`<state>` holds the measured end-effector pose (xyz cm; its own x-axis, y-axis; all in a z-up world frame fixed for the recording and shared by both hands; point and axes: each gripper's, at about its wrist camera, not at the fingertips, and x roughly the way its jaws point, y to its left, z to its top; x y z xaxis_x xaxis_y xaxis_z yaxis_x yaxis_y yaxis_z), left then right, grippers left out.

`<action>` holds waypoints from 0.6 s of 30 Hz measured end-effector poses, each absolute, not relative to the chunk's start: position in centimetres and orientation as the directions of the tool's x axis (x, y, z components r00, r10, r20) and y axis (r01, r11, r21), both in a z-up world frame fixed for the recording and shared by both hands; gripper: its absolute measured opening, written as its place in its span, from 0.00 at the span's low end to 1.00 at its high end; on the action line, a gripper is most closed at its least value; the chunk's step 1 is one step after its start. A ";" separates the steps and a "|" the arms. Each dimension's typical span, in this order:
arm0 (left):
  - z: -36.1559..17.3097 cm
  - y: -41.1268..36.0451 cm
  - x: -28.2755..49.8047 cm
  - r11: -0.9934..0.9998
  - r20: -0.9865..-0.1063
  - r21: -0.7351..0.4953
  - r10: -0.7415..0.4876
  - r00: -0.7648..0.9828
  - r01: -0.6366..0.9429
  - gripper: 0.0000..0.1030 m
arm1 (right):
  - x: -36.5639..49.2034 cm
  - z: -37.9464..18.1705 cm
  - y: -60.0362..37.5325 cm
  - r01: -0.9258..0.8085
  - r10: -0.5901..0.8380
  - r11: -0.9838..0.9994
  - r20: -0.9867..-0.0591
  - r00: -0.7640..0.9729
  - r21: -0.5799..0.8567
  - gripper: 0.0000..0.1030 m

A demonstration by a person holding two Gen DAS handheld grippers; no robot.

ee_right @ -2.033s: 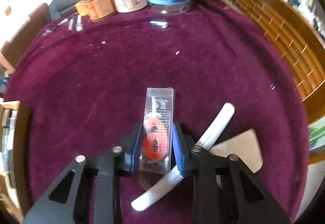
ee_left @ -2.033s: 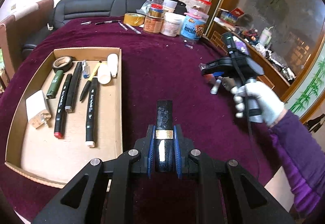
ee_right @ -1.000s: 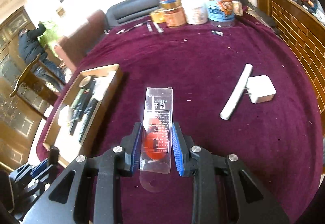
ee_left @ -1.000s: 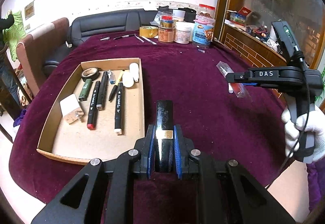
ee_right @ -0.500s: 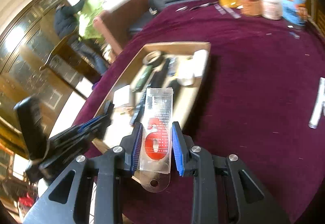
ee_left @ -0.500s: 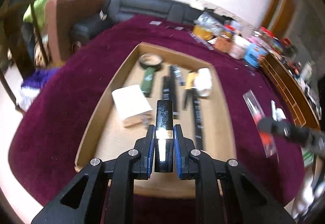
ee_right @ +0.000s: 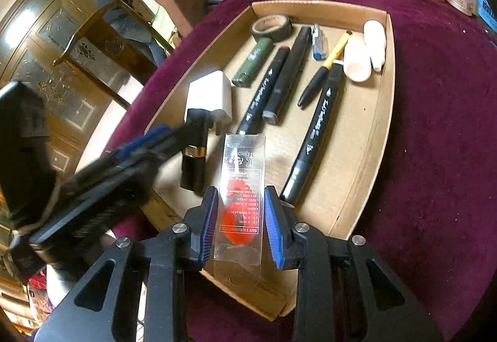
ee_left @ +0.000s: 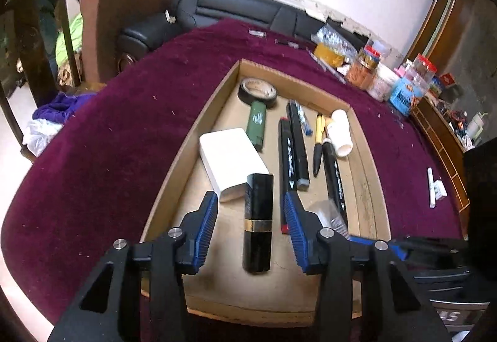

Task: Organize rigid objects

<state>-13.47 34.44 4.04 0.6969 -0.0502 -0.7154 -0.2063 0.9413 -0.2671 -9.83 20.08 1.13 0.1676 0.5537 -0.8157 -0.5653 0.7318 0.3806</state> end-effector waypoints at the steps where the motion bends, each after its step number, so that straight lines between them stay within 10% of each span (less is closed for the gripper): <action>1: 4.3 34.4 -13.7 0.942 -0.705 -0.264 -0.041 0.708 -0.209 0.38 | -9.8 1.0 20.0 -0.566 0.550 0.734 -0.817 0.172 0.375 0.28; 8: 7.9 33.7 -17.0 0.945 -0.570 -0.216 0.082 0.818 -0.245 0.50 | -11.1 2.0 19.3 -0.604 0.527 0.739 -0.813 0.246 0.297 0.35; 13: 12.7 32.7 -22.4 0.928 -0.328 -0.166 0.266 0.906 -0.333 0.97 | -11.7 3.8 17.7 -0.608 0.574 0.736 -0.749 0.329 0.298 0.52; 18: 15.8 31.2 -27.1 0.869 -0.157 -0.204 0.425 0.891 -0.451 0.99 | -11.5 4.3 15.6 -0.573 0.609 0.743 -0.704 0.366 0.345 0.52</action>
<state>-27.12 31.24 15.75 0.8912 0.4254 -0.1571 -0.4508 0.8691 -0.2037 -11.48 15.58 4.29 0.3655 0.6094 -0.7036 -0.5735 0.7428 0.3454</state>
